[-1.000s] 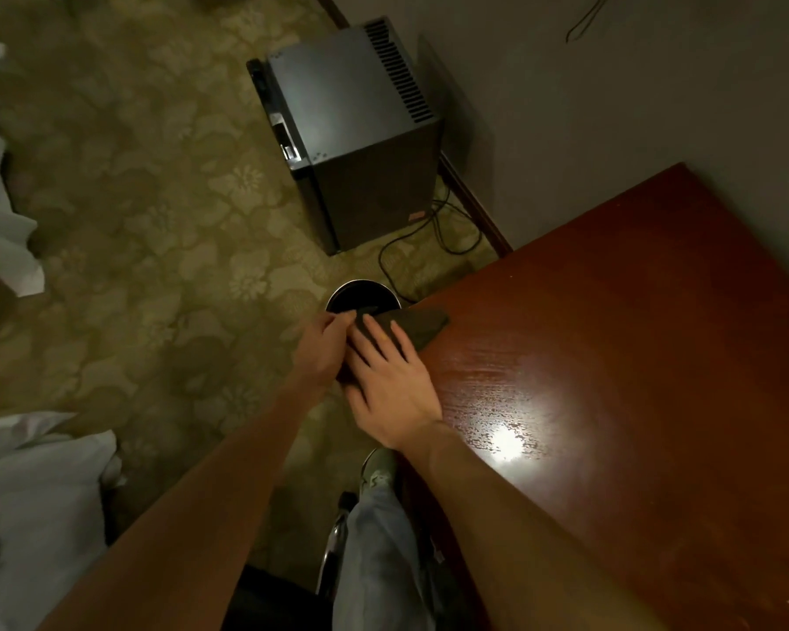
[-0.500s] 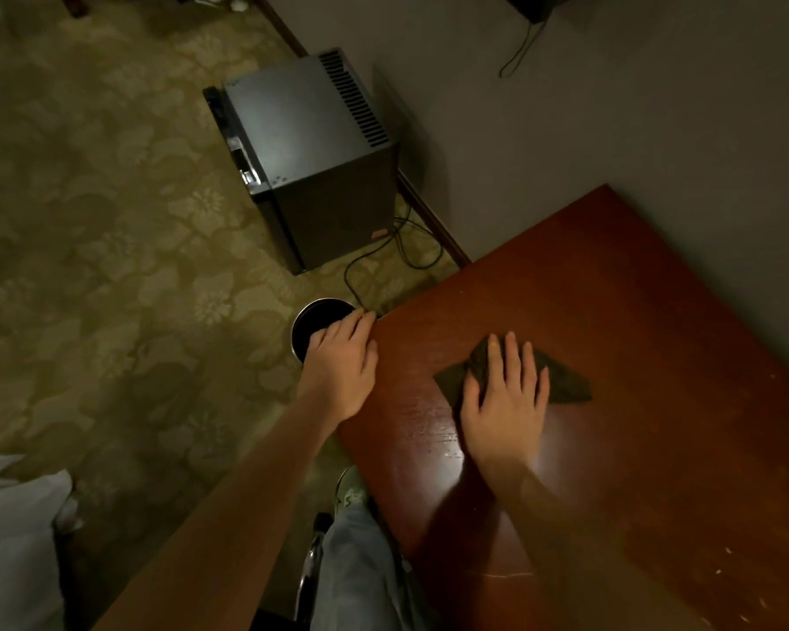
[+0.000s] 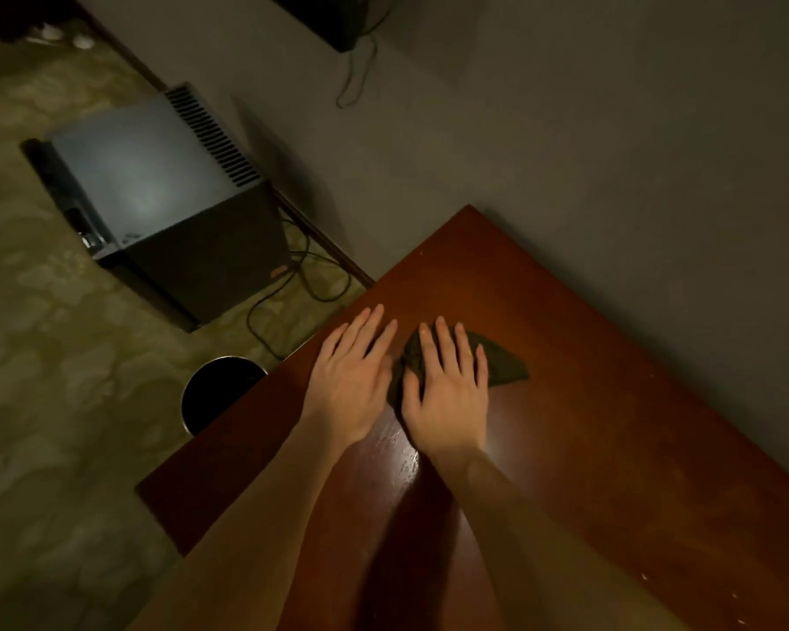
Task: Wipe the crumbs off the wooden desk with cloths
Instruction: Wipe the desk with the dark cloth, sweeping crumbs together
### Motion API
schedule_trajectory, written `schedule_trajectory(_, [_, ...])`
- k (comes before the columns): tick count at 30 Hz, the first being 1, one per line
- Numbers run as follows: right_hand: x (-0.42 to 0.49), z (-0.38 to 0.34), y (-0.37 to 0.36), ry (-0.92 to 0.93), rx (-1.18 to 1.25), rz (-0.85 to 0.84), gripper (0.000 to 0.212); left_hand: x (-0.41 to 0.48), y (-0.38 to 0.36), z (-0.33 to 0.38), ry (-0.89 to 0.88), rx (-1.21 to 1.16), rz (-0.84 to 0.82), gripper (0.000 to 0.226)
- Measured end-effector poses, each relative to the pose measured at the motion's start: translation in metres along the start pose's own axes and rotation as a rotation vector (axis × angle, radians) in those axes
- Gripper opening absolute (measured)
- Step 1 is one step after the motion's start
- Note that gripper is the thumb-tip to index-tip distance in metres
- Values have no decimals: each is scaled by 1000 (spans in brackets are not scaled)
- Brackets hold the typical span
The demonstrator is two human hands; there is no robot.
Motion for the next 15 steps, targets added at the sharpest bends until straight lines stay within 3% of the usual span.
schedule_trajectory(3, [36,18,2,-40,3,31,64,10,-6,0,-1,-28,73,50])
schedule_trajectory(15, [149,64,10,-215,34,79,67,12,-3,5,90,31,-5,56])
Point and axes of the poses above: each hand's wrist, its own x-axis towards the middle knuckle, its own y-axis out of the back of the hand, z = x × y, the point moved 2 cm from there along x, towards the middle knuckle, and after that the axes turned 2 degrees about -x, right-handed, at the moved point
